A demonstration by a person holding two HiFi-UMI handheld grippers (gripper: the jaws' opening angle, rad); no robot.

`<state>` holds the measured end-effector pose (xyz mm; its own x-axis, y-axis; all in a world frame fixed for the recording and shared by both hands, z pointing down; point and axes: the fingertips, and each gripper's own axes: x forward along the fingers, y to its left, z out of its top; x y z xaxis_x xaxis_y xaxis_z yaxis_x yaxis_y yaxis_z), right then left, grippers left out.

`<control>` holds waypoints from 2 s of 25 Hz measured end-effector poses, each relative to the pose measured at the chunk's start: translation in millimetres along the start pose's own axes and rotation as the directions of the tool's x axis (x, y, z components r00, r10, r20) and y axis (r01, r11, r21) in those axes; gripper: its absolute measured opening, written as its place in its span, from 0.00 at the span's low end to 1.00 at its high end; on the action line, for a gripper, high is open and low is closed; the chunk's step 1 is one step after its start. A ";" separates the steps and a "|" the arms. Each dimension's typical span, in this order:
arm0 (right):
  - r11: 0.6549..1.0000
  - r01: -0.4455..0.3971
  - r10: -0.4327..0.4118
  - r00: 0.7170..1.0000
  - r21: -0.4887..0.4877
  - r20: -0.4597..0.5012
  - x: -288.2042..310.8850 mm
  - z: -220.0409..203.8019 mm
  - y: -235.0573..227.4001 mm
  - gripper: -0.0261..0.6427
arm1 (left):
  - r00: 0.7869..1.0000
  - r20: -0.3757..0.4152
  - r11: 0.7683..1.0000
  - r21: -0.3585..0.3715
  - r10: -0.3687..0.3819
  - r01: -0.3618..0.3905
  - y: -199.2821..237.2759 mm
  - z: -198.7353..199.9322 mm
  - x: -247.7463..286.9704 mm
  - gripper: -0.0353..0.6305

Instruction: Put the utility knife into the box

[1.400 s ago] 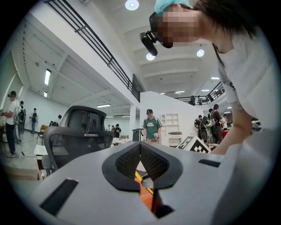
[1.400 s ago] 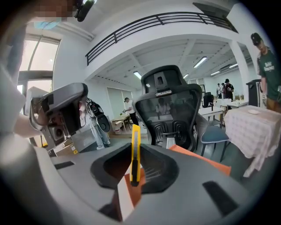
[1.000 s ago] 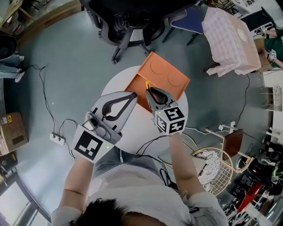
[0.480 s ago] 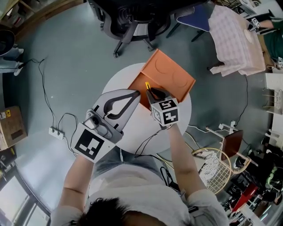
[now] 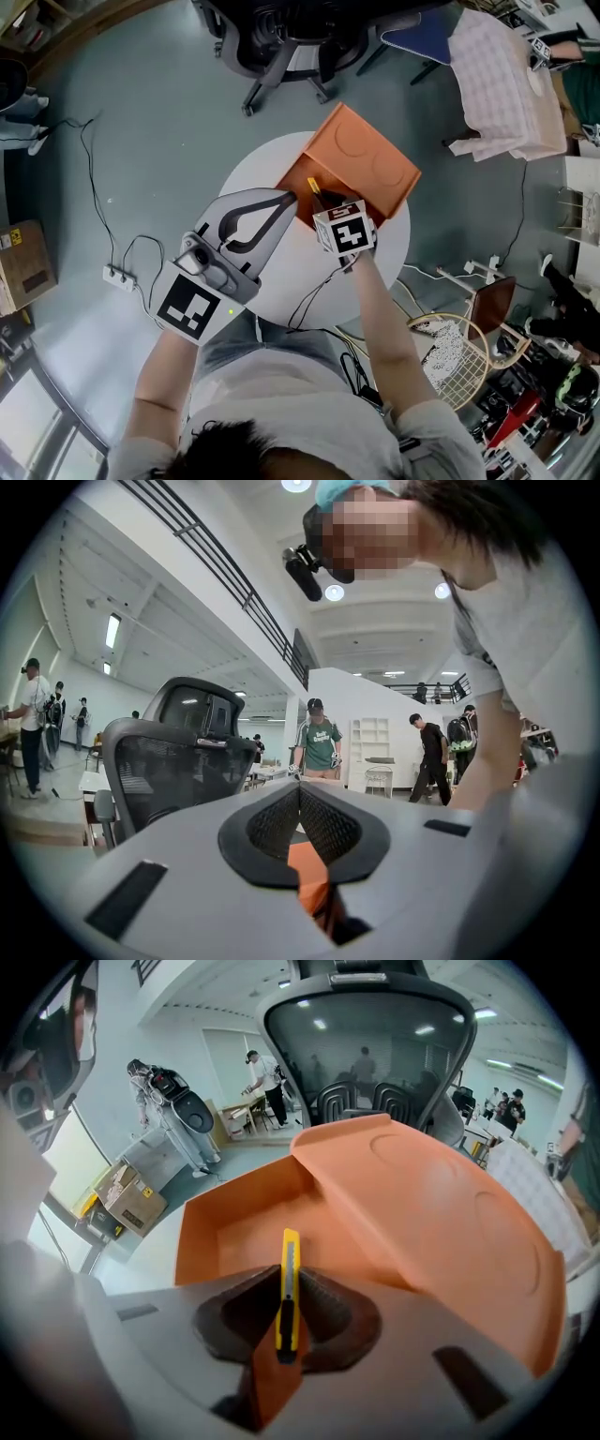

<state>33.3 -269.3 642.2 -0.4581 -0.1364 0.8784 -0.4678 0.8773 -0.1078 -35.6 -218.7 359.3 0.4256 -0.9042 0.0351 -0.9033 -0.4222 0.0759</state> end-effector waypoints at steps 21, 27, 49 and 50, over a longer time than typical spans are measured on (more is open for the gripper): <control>1.000 0.021 -0.022 0.990 0.006 0.142 -24.9 28.3 8.5 0.05 | 1.000 -0.006 1.000 0.011 -0.017 0.017 -5.7 3.0 -5.1 0.07; 0.999 -0.010 -0.006 0.935 0.043 0.354 -71.3 63.1 28.9 0.05 | 0.998 0.006 0.997 0.038 -0.064 0.064 -19.5 15.1 -12.3 0.07; 0.946 0.152 -0.319 0.575 0.285 0.753 -284.9 81.2 104.6 0.05 | 0.879 0.062 0.880 0.090 -0.473 0.467 -98.9 53.1 -28.5 0.07; 0.943 0.164 -0.332 0.562 0.291 0.757 -290.9 79.5 108.6 0.05 | 0.871 0.061 0.871 0.093 -0.488 0.482 -102.5 53.3 -30.1 0.07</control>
<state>55.6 -171.0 338.0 -0.6749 -0.7163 0.1770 -0.7360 0.6705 -0.0929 41.3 -151.7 297.3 0.8081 -0.5852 -0.0677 -0.5870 -0.8095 -0.0092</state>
